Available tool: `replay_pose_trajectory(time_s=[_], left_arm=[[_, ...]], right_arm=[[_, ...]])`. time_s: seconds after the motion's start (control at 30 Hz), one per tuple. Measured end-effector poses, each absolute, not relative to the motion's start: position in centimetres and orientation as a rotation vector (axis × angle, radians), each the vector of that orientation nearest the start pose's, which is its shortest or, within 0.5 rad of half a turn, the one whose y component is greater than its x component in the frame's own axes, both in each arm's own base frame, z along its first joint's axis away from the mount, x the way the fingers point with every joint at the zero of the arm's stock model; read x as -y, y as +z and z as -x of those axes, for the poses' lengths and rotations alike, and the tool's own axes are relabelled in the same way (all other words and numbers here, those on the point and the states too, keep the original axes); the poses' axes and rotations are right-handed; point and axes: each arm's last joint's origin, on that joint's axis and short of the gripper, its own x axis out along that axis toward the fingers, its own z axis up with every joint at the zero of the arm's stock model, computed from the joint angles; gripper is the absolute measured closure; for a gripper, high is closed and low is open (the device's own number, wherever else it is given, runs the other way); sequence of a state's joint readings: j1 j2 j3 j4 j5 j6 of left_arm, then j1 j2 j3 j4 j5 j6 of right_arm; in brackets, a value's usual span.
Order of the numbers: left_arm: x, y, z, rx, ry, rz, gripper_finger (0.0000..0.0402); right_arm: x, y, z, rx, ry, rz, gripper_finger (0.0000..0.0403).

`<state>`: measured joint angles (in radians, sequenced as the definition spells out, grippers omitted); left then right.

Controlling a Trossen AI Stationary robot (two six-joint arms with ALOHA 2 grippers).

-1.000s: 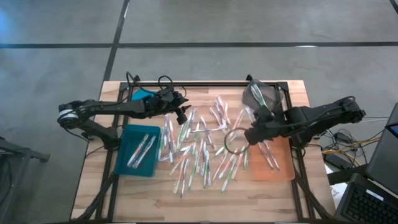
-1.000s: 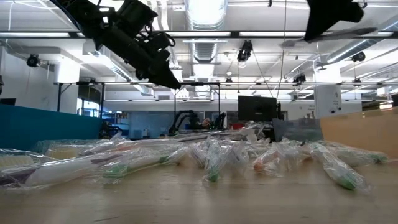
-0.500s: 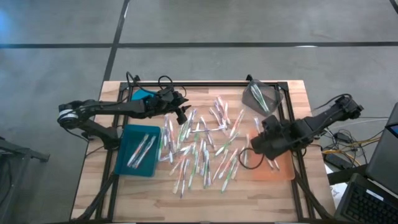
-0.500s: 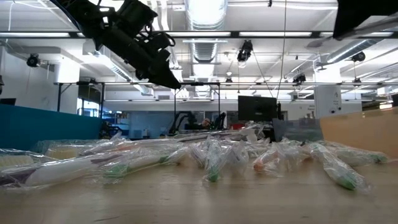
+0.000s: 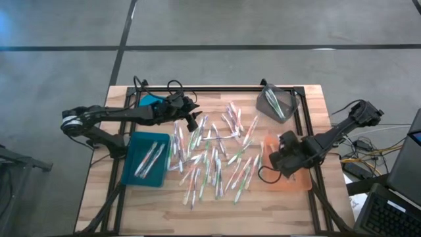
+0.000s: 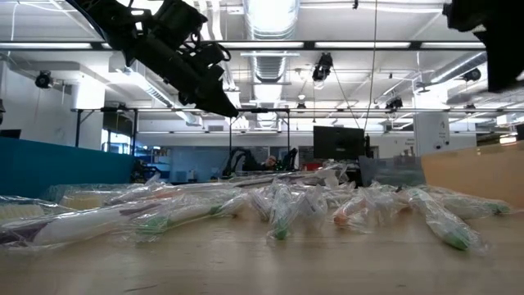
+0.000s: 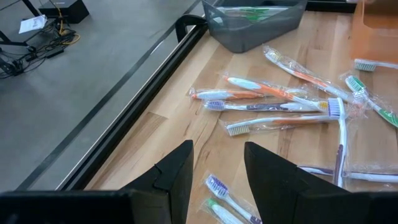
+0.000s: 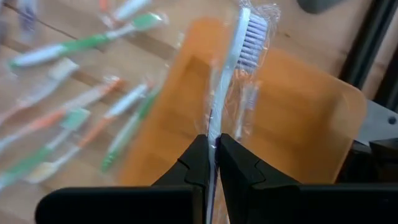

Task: Pick & Place Toothbrushes
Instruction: Put the purple toothbrush into the orange bin

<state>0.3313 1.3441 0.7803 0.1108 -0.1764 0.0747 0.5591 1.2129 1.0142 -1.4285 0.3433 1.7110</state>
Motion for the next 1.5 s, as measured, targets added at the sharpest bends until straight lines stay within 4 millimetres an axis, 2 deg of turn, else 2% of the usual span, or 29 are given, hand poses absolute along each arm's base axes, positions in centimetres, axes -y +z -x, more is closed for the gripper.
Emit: replay_pose_trajectory(time_s=[0.17,0.33,0.6,0.87,1.1,1.5], left_arm=[[-9.8,23.8,-26.9,-0.475,0.482,-0.037,0.0252],[-9.8,23.8,-26.9,-0.475,0.482,-0.037,0.0252],[-9.8,23.8,-26.9,-0.475,0.482,-0.036,0.0252],[-9.8,23.8,-26.9,-0.476,0.481,-0.037,0.0252],[-9.8,23.8,-26.9,-0.477,0.482,-0.036,0.0252],[-9.8,23.8,-26.9,-0.481,0.481,-0.036,0.0252]], right_arm=[[-8.2,24.7,-14.7,-1.157,-1.023,-0.636,0.0385],[-8.1,22.4,-14.6,-1.209,-0.937,-0.545,0.0385],[-7.7,19.2,-13.7,-1.275,-0.951,-0.539,0.0385],[-7.7,19.1,-13.8,-1.254,-0.952,-0.548,0.0385],[-7.9,19.0,-14.1,-1.204,-0.99,-0.647,0.0385],[-9.0,16.8,-15.4,-1.304,-1.034,-0.627,0.0385]])
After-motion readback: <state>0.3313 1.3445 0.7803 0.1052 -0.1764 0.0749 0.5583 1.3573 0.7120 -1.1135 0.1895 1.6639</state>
